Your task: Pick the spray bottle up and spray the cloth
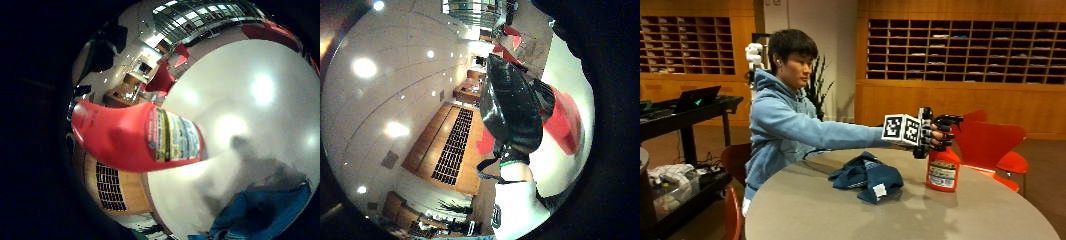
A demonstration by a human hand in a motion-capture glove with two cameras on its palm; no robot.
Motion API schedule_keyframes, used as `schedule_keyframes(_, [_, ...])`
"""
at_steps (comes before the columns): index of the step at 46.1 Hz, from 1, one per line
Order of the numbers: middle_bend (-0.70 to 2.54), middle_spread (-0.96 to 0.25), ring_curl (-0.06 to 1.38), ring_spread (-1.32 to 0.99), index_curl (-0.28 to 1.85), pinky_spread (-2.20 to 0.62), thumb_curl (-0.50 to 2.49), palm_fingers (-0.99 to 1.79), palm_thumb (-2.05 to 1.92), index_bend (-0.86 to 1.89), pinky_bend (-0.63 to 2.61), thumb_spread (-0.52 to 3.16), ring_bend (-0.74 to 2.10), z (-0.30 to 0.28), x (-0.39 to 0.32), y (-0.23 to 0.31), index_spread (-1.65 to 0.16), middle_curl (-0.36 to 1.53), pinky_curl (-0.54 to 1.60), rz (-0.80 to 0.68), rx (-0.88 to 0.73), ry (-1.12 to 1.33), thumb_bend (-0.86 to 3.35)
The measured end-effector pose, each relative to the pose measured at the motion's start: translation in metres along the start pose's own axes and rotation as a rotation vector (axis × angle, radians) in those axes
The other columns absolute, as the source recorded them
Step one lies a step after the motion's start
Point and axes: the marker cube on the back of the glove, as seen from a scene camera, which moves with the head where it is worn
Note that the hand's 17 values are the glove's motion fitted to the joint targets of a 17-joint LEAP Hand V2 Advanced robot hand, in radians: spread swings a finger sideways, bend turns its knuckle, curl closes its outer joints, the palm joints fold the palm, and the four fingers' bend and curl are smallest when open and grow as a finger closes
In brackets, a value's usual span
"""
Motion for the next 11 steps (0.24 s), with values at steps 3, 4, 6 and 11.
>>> schedule_keyframes(3, [0.37, -0.12, 0.42, -0.11, 0.2, 0.06, 0.66, 0.43, 0.81, 0.03, 0.54, 0.85, 0.56, -0.0034, -0.0008, 0.0019, -0.24, 0.45, 0.39, -0.002, 0.003, 0.005, -0.03])
schedule_keyframes(4, [0.37, -0.12, 0.42, -0.11, 0.2, 0.06, 0.66, 0.42, 0.81, 0.03, 0.54, 0.86, 0.56, -0.0048, -0.0009, 0.002, -0.24, 0.45, 0.39, -0.002, 0.002, 0.005, -0.03])
schedule_keyframes(6, [0.38, -0.12, 0.42, -0.1, 0.19, 0.06, 0.65, 0.42, 0.81, 0.04, 0.54, 0.86, 0.57, -0.0069, -0.001, 0.0026, -0.24, 0.45, 0.39, -0.002, -0.003, 0.002, -0.03])
schedule_keyframes(11, [0.37, -0.11, 0.42, -0.09, 0.16, 0.08, 0.63, 0.38, 0.81, 0.05, 0.55, 0.88, 0.58, -0.009, -0.0006, 0.0047, -0.23, 0.44, 0.39, -0.013, -0.014, 0.001, -0.03])
